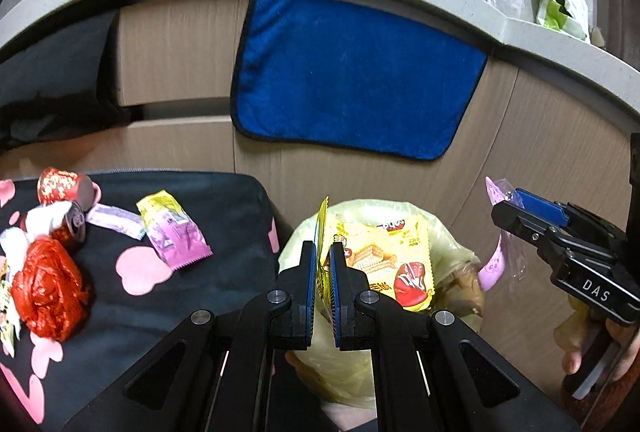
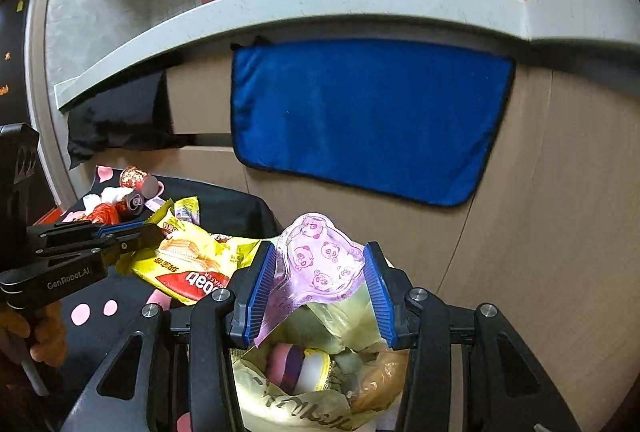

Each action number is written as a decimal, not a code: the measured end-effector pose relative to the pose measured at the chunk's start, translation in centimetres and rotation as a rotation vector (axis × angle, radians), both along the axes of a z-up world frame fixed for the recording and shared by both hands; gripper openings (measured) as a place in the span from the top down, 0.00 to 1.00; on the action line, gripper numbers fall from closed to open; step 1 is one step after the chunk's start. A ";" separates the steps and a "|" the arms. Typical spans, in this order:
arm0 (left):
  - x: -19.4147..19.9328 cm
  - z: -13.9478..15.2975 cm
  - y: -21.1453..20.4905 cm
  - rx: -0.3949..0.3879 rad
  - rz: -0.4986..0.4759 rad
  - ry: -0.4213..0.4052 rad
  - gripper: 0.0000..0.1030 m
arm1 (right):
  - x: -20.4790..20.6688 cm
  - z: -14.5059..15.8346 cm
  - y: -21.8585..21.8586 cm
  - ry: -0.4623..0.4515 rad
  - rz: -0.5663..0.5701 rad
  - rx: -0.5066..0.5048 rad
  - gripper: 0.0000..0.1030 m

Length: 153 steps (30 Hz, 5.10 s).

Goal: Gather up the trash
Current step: 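Carry both wrappers to the yellow trash bag and open both tools, then move both tools back over the remaining pile, then grasp the red plastic bag with the left tool while the right tool grasps the pink-yellow wrapper, then lift the red bag with the left tool while the right tool lifts the pink-yellow wrapper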

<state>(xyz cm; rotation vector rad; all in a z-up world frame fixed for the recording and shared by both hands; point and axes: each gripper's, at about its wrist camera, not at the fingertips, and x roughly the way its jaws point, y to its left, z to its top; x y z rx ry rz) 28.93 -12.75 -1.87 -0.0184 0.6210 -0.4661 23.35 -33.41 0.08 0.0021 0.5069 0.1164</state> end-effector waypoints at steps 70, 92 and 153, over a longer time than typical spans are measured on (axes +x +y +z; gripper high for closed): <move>-7.4 -2.1 37.6 -0.109 0.600 -0.004 0.66 | 3.1 3.5 24.7 -0.017 0.302 0.025 0.46; 3.7 -3.6 31.0 -0.235 0.382 0.154 0.66 | 13.3 -6.4 23.6 0.171 0.290 -0.087 0.46; -1.6 -1.4 26.2 -0.043 0.384 0.067 0.52 | 8.1 -9.8 25.3 0.279 0.403 -0.144 0.57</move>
